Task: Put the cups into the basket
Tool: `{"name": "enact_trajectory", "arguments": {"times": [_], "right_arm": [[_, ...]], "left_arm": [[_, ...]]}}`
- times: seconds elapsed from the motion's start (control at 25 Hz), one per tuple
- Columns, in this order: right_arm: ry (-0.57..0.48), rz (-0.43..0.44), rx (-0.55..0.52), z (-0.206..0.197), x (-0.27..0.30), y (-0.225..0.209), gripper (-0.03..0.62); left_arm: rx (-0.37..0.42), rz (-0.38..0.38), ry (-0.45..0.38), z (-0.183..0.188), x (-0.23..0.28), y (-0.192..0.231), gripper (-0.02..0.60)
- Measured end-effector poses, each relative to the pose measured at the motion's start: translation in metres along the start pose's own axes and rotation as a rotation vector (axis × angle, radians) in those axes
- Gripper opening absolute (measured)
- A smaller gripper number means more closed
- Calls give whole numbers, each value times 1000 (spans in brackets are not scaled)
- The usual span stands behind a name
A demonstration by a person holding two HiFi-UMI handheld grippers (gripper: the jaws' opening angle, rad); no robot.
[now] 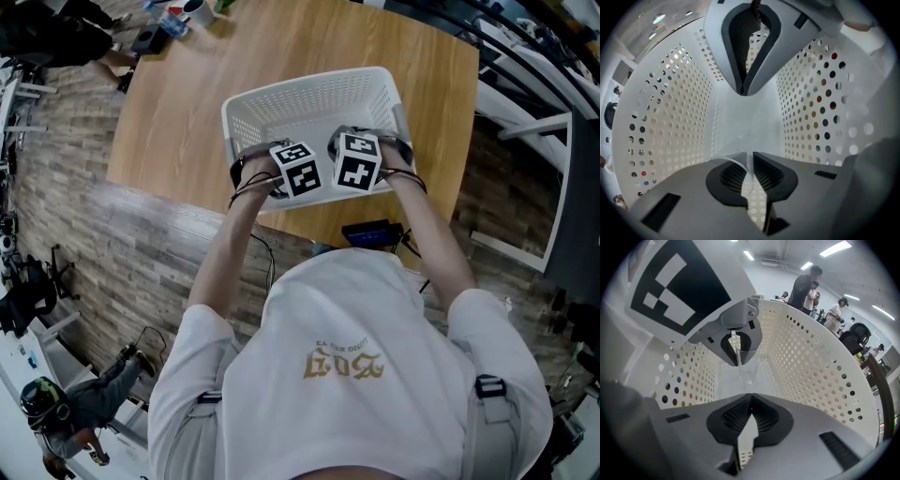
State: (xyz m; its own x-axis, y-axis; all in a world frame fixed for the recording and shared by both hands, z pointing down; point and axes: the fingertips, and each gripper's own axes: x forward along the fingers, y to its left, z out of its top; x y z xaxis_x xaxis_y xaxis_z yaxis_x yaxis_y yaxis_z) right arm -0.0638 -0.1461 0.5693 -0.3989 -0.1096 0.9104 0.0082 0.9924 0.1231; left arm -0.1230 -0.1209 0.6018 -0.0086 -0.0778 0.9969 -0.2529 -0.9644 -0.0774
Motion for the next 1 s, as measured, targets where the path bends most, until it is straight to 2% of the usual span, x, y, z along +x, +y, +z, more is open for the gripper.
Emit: {"name": "enact_trajectory", "arguments": {"times": [0.52,1.0], "right_arm": [[2,9,12,0,5,3,11],[-15,4,27,2,3,0,11]], "left_arm": [[128,28,40,3,3,-5,43],[99,13,-16,11,-3,-2,61]]}}
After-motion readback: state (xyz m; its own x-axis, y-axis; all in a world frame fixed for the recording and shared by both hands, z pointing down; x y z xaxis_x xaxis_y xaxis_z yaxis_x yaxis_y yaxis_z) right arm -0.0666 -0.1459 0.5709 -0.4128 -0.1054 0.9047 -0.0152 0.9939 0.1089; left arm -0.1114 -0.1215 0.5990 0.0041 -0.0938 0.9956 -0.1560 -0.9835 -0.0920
